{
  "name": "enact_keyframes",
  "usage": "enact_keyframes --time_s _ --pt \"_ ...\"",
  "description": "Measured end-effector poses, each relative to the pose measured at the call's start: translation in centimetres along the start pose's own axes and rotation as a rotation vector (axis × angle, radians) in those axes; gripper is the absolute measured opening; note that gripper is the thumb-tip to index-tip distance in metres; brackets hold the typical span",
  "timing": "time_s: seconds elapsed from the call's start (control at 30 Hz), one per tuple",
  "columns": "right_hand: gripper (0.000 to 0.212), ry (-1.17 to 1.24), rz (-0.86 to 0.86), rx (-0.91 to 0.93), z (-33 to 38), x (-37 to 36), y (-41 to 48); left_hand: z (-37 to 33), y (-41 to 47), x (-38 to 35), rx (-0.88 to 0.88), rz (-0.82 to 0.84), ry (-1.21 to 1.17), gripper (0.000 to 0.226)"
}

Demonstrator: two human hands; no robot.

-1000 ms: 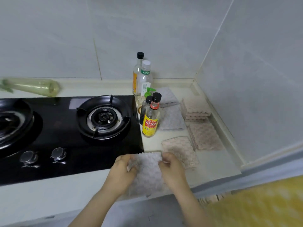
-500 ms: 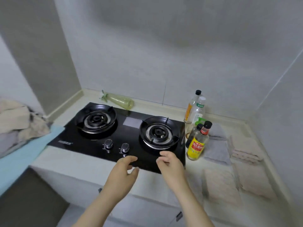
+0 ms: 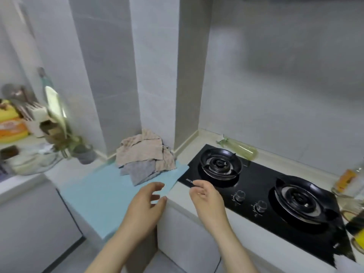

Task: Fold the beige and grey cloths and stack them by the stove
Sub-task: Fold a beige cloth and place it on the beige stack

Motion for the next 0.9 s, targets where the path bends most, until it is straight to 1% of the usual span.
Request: enact_keyframes --time_s 0.13,0.33,0.53,0.67,0.9 --pt "0.022 -0.002 0.042 0.006 3.1 -6.4 0.4 3.3 1.0 6.0 0.017 -0.042 -0.004 0.03" --pt "0.019 -0.038 0.046 0.025 5.9 -13.2 4.0 8.1 4.7 11.3 0.019 -0.078 -0.016 0.029" --pt "0.02 0.024 0.074 0.017 7.5 -20.1 10.3 12.9 10.6 15.2 0.026 -0.07 0.011 0.026" --pt "0.021 0.076 0.059 -0.021 8.9 -24.1 14.8 15.4 15.2 17.9 0.035 -0.056 0.042 0.028" --pt "0.02 0.069 0.0 -0.033 10.7 -27.9 20.9 19.7 22.5 20.2 0.012 -0.013 0.053 0.024"
Point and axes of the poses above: each hand's wrist, its own y-axis towards the middle knuckle, its own x-axis out of the back of the hand, z = x × y, the point moved 4 cm from there along y, towards the middle knuckle, and after that the axes turned 9 degrees about -x, right-handed, at the moved point
